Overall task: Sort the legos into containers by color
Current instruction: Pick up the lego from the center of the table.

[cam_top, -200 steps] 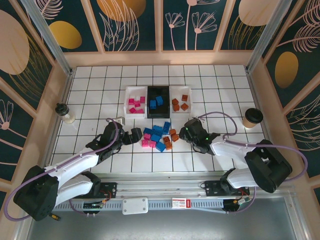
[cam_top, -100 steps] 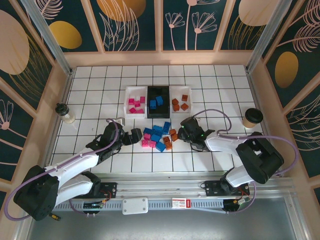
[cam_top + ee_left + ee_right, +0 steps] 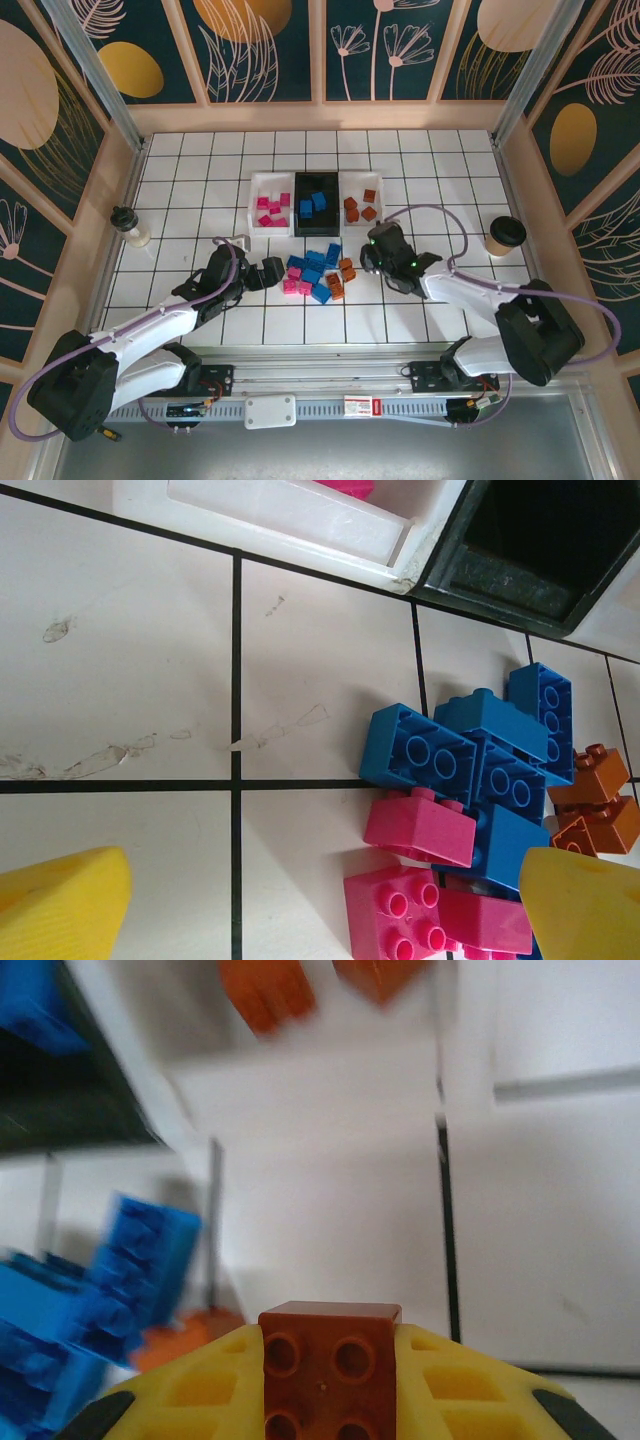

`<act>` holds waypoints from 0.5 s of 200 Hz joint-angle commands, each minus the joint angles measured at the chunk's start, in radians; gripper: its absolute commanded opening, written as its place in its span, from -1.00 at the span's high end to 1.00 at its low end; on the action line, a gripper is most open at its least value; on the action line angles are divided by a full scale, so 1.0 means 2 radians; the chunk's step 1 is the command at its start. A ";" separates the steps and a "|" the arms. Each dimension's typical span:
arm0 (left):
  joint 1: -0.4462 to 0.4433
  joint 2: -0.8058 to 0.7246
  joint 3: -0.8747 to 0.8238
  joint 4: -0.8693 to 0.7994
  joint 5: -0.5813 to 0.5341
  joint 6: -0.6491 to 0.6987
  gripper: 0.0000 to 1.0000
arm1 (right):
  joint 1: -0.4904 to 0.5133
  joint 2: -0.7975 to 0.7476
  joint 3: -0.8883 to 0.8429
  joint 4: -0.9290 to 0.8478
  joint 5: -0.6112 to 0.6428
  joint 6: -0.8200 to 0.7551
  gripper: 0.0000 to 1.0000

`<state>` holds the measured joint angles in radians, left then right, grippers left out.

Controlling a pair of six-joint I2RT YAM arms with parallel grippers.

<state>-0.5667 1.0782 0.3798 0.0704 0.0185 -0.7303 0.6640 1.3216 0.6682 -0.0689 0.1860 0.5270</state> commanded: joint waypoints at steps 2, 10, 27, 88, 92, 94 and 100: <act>0.001 -0.002 0.013 -0.002 0.007 0.007 -0.98 | -0.030 0.000 0.059 0.008 -0.009 -0.055 0.64; 0.001 -0.002 0.014 -0.003 0.009 0.007 -0.98 | -0.039 0.015 0.072 0.021 -0.014 -0.062 0.65; 0.001 -0.004 0.016 -0.006 0.009 0.008 -0.98 | -0.055 0.058 0.100 0.042 -0.025 -0.073 0.64; 0.001 0.002 0.046 -0.036 0.024 0.034 -0.90 | -0.087 0.211 0.218 0.059 -0.035 -0.105 0.01; 0.001 0.004 0.047 -0.038 0.028 0.038 -0.87 | -0.087 0.214 0.224 0.059 -0.035 -0.106 -0.07; 0.001 0.005 0.049 -0.039 0.030 0.039 -0.86 | -0.087 0.216 0.226 0.058 -0.035 -0.107 -0.10; 0.001 0.009 0.053 -0.043 0.035 0.043 -0.84 | -0.087 0.217 0.231 0.058 -0.035 -0.106 -0.15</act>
<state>-0.5667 1.0786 0.4358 0.0261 0.0383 -0.6930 0.4931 1.7340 1.0481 0.0406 0.1230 0.3454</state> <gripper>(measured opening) 0.944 0.501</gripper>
